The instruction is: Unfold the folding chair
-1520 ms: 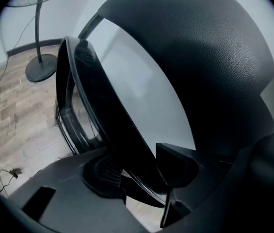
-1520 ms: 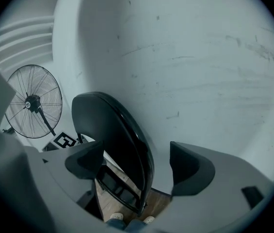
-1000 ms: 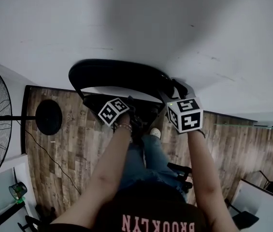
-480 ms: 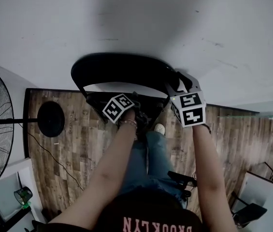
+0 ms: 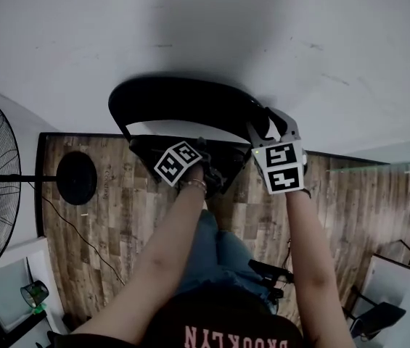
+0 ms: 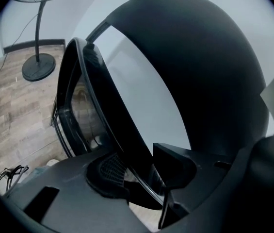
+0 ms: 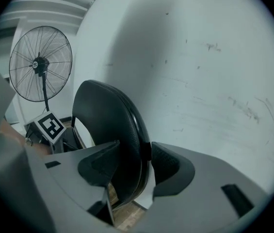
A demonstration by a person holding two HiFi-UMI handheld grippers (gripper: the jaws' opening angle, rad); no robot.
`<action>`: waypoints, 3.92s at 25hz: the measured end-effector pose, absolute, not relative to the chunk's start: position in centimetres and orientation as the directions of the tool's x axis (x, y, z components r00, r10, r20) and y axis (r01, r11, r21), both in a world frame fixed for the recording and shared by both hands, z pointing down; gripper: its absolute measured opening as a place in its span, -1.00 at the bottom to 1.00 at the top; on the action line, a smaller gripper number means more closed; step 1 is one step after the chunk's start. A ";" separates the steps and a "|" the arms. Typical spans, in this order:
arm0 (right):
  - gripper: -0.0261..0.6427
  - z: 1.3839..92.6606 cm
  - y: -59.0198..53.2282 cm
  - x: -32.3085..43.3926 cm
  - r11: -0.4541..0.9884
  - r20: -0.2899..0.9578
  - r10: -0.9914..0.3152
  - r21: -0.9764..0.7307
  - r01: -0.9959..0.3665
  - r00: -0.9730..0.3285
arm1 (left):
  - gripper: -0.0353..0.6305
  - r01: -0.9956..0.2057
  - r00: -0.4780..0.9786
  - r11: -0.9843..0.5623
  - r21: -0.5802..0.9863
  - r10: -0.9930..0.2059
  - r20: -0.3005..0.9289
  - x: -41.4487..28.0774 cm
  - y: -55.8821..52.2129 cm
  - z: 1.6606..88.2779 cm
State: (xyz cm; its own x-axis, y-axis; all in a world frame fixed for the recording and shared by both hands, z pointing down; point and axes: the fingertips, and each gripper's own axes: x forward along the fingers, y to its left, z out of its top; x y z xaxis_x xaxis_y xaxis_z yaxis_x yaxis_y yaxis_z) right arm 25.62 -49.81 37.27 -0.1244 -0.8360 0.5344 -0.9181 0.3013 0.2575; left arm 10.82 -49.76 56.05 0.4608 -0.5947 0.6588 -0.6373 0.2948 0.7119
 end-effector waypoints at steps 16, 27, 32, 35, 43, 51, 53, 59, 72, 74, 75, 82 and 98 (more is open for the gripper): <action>-0.37 35.9 -44.1 23.3 0.348 0.440 -0.875 0.288 -0.892 -0.200 | -0.46 -0.602 0.386 0.274 0.750 -0.722 0.574 8.0 -43.1 54.9; -0.38 35.2 -39.0 21.3 0.380 0.400 -0.883 0.299 -0.875 -0.246 | -0.45 -0.573 0.394 0.232 0.786 -0.763 0.513 5.7 -36.9 54.7; -0.38 35.0 -36.5 20.4 0.380 0.396 -0.885 0.310 -0.872 -0.245 | -0.45 -0.560 0.397 0.236 0.794 -0.765 0.507 4.9 -34.5 54.8; -0.38 34.8 -34.8 19.6 0.387 0.402 -0.881 0.312 -0.868 -0.249 | -0.44 -0.557 0.404 0.232 0.798 -0.763 0.504 4.0 -32.7 54.8; -0.38 35.1 -31.9 18.4 0.382 0.413 -0.881 0.328 -0.864 -0.233 | -0.40 -0.535 0.455 0.242 0.810 -0.725 0.517 2.5 -28.4 55.6; -0.36 35.7 -30.7 17.8 0.371 0.441 -0.872 0.316 -0.873 -0.211 | -0.38 -0.483 0.498 0.255 0.838 -0.707 0.502 0.9 -24.2 57.0; -0.36 35.7 -30.5 17.7 0.363 0.439 -0.875 0.321 -0.874 -0.203 | -0.38 -0.477 0.509 0.260 0.840 -0.696 0.505 0.8 -23.9 57.2; -0.36 36.0 -30.1 17.4 0.342 0.446 -0.877 0.322 -0.883 -0.177 | -0.37 -0.449 0.543 0.287 0.846 -0.665 0.513 -0.1 -21.7 57.9; -0.36 37.6 -29.4 17.1 0.335 0.461 -0.872 0.318 -0.887 -0.164 | 0.10 -0.328 0.618 0.268 0.906 -0.664 0.420 -1.5 -16.5 60.0; -0.36 37.9 -29.3 17.1 0.331 0.459 -0.874 0.318 -0.888 -0.161 | 0.16 -0.341 0.618 0.276 0.899 -0.654 0.436 -1.6 -15.8 60.6; -0.36 38.0 -29.3 17.1 0.328 0.458 -0.875 0.320 -0.889 -0.158 | 0.16 -0.344 0.617 0.283 0.895 -0.650 0.443 -1.7 -15.5 60.8; -0.37 38.6 -28.7 16.8 0.307 0.442 -0.887 0.348 -0.886 -0.134 | 0.16 -0.375 0.620 0.304 0.876 -0.621 0.480 -2.4 -13.7 62.7; -0.39 39.4 -25.4 15.3 0.267 0.402 -0.911 0.411 -0.872 -0.090 | 0.05 -0.374 0.623 0.360 0.855 -0.585 0.519 -4.3 -9.3 65.8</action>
